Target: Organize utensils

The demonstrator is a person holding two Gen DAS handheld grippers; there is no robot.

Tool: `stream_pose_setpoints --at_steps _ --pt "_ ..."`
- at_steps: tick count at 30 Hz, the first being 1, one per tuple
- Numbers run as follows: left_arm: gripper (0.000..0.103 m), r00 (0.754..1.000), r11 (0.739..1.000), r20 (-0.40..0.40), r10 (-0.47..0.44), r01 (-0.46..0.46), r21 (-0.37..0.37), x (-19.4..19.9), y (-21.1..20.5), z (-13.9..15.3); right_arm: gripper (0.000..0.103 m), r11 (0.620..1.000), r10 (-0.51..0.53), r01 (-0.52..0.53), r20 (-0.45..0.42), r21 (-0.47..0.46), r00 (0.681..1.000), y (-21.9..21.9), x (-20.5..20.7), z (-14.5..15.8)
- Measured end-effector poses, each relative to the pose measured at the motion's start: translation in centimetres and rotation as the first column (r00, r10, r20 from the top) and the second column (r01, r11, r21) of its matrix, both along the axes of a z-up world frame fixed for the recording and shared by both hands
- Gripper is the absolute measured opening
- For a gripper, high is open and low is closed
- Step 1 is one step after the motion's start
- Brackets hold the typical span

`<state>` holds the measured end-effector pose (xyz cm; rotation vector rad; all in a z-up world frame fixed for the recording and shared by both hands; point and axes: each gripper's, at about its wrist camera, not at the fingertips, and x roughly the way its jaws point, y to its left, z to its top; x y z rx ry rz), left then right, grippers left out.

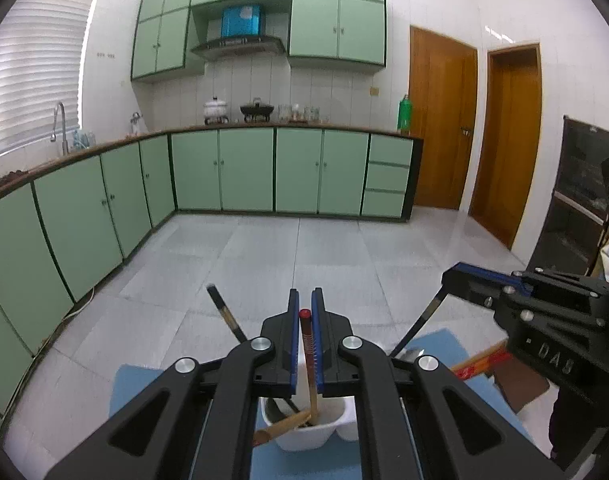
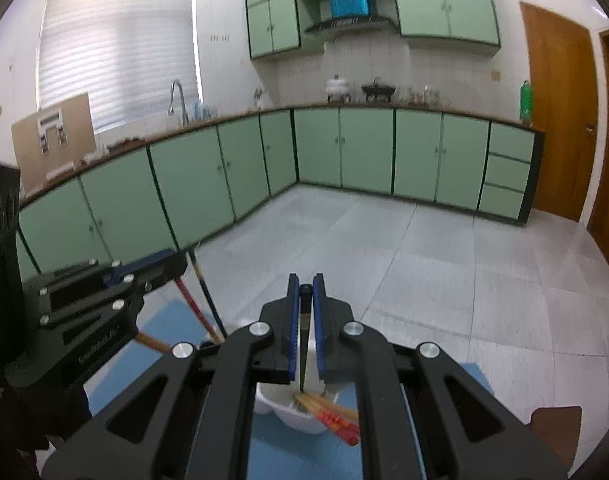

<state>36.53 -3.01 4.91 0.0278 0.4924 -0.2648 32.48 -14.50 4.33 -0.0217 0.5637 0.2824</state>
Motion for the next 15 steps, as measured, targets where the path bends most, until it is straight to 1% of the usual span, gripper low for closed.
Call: stream_pose_setpoints --at_steps 3,4,5,6,7,8,9,10,11,12,13,15 --pt "0.007 1.000 1.000 -0.009 -0.001 0.001 -0.004 -0.3 0.3 0.1 0.009 1.000 -0.007 0.007 0.008 -0.010 1.000 -0.1 -0.7 0.1" --pt "0.009 1.000 1.000 -0.008 -0.005 0.005 -0.011 -0.7 0.5 0.3 0.016 1.000 -0.011 0.011 0.013 -0.007 1.000 -0.2 -1.1 0.3" --pt "0.014 1.000 1.000 0.001 -0.003 0.003 -0.013 -1.1 0.7 0.6 0.022 1.000 -0.025 0.025 0.028 0.004 0.999 -0.7 -1.7 0.8" --pt "0.021 1.000 1.000 0.009 0.000 0.000 -0.012 -1.3 0.8 0.9 0.036 0.999 -0.041 0.040 0.040 0.008 0.998 -0.9 -2.1 1.3" --pt "0.025 1.000 1.000 0.019 0.002 -0.002 -0.012 -1.9 1.0 1.2 0.046 0.998 -0.063 0.063 0.053 0.006 0.997 -1.4 -2.6 1.7" --pt "0.032 1.000 1.000 0.030 0.005 -0.004 -0.016 -2.6 1.3 1.6 0.050 0.997 -0.082 0.082 0.065 0.002 0.995 -1.7 -3.1 2.0" --pt "0.036 0.999 1.000 0.039 0.007 -0.006 -0.023 -3.3 1.6 1.9 0.059 0.995 -0.100 0.101 0.083 -0.002 0.992 -2.2 -3.8 2.4" --pt "0.038 0.999 1.000 0.043 0.008 -0.007 -0.029 -3.7 1.8 2.1 0.066 0.993 -0.116 0.118 0.094 -0.009 0.989 -2.5 -4.3 2.6" --pt "0.041 0.999 0.999 0.045 0.008 -0.006 -0.037 -4.6 2.1 2.3 0.068 0.989 -0.140 0.144 0.109 -0.026 0.984 -2.8 -5.3 2.7" --pt "0.047 0.999 0.999 0.050 0.009 -0.006 -0.042 -5.6 2.4 2.4 0.071 0.987 -0.153 0.159 0.122 -0.036 0.981 -3.1 -6.2 2.8" --pt "0.050 0.999 0.999 0.054 0.010 -0.008 -0.043 -6.2 2.5 2.4 0.078 0.985 -0.162 0.169 0.128 -0.041 0.978 -3.4 -7.2 2.8" --pt "0.063 0.998 0.999 0.062 0.016 -0.014 -0.035 -8.3 2.8 2.3 0.086 0.983 -0.173 0.179 0.139 -0.036 0.975 -4.1 -9.2 2.4"
